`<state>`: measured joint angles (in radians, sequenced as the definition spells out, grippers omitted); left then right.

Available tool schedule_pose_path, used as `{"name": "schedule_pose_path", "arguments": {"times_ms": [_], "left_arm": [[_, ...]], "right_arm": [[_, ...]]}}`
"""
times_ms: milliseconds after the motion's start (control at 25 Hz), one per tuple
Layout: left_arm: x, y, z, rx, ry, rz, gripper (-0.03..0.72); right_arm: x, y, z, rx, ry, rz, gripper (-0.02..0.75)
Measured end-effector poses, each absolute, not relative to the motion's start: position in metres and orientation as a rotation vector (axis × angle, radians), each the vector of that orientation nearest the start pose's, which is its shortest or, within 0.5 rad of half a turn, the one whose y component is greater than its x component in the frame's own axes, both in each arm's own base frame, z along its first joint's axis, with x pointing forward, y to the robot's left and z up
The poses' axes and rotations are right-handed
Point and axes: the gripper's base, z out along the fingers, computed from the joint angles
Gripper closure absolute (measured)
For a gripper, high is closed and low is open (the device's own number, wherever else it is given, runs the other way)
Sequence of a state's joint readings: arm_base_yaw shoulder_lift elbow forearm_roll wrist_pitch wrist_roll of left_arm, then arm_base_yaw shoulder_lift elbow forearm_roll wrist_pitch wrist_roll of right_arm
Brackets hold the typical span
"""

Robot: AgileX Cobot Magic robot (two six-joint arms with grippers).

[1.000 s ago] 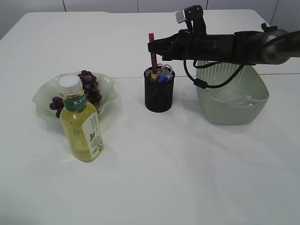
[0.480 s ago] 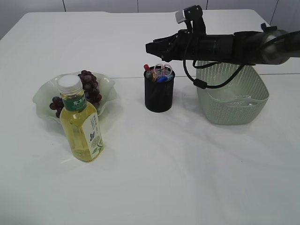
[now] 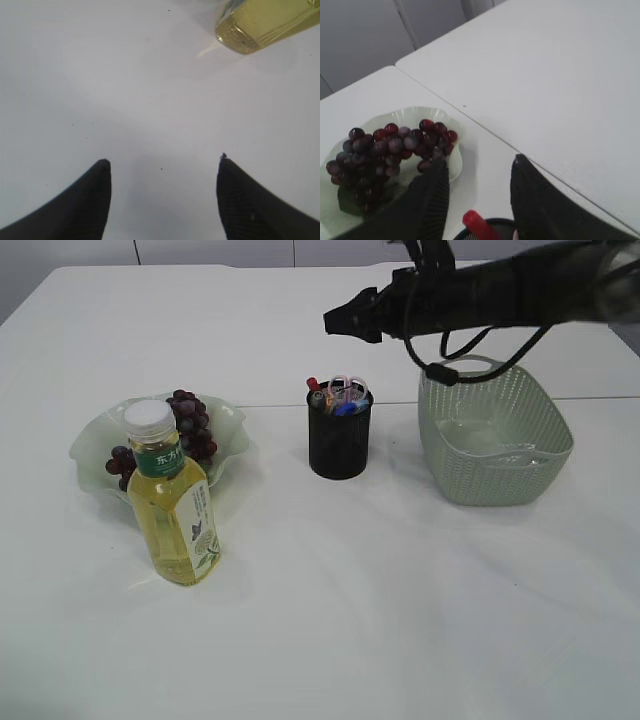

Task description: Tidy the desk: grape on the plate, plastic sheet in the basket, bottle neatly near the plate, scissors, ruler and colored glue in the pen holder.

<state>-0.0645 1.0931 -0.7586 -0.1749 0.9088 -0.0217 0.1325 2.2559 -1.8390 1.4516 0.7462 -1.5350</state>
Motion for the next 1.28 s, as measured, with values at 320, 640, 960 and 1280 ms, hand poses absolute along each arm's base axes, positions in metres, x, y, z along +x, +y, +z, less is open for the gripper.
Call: {"name": "schedule_pose_path", "arguments": {"times_ms": [320, 640, 960, 1280], "left_arm": [[0.189, -0.025, 0.269, -0.049, 2.724, -0.244, 0.202], [0.189, -0.025, 0.269, -0.049, 2.724, -0.244, 0.202], [0.175, -0.024, 0.279, -0.036, 2.712, -0.249, 0.202], [0.119, -0.011, 0.309, -0.019, 2.618, -0.108, 0.202]], "right_arm": [[0.45, 0.108, 0.303, -0.616, 2.254, 0.623, 0.435], [0.404, 0.078, 0.332, -0.432, 2.528, 0.35, 0.435], [0.341, 0.067, 0.324, -0.391, 2.635, 0.331, 0.434], [0.285, 0.058, 0.33, -0.357, 2.596, 0.308, 0.434]]}}
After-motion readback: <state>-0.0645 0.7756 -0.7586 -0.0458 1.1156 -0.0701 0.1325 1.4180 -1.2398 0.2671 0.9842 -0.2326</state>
